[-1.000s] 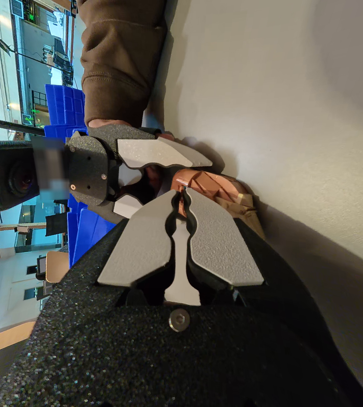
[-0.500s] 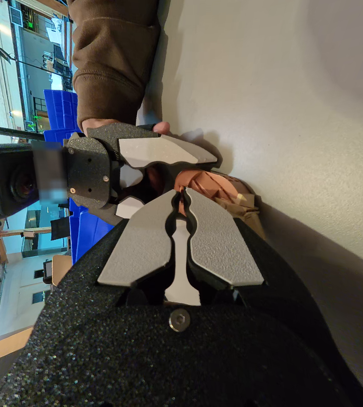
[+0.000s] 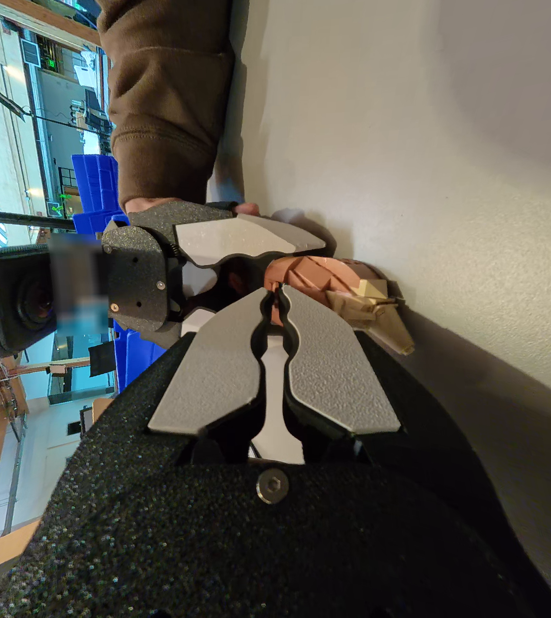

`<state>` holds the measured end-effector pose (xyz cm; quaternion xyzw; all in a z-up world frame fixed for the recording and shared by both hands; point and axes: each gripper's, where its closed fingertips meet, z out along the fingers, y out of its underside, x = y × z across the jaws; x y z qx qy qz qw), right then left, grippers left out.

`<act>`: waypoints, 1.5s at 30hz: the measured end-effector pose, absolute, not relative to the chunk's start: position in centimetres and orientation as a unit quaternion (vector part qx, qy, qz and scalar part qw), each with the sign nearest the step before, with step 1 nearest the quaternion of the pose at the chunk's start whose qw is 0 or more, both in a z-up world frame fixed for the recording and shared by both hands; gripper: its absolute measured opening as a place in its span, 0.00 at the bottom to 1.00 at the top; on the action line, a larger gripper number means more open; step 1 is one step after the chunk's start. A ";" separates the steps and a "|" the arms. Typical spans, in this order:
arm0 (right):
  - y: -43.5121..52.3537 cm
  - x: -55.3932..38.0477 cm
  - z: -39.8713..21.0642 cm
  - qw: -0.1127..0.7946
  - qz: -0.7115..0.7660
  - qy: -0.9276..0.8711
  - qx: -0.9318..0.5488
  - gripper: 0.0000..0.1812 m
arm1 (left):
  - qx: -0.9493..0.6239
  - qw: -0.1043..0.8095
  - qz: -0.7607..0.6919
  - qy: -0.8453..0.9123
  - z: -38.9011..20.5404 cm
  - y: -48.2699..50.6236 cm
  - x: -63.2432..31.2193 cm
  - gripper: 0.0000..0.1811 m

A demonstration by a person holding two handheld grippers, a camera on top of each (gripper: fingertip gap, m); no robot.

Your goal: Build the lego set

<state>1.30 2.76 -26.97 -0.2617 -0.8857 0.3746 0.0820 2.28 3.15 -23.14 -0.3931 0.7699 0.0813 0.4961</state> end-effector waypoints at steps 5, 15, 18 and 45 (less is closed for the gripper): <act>2.6 1.4 -26.9 0.074 0.378 -0.888 -0.250 0.31 | -0.388 0.494 0.089 0.773 -23.2 3.1 2.3 0.02; 2.5 1.3 -26.2 0.078 0.404 -0.877 -0.248 0.31 | -0.406 0.480 0.087 0.773 -23.0 3.1 2.1 0.03; 2.5 1.3 -26.1 0.080 0.406 -0.876 -0.248 0.31 | -0.412 0.474 0.084 0.774 -23.0 3.0 2.1 0.03; 2.9 1.1 -24.9 0.079 0.452 -0.850 -0.259 0.31 | -0.562 0.393 0.088 0.723 -22.5 3.9 0.8 0.08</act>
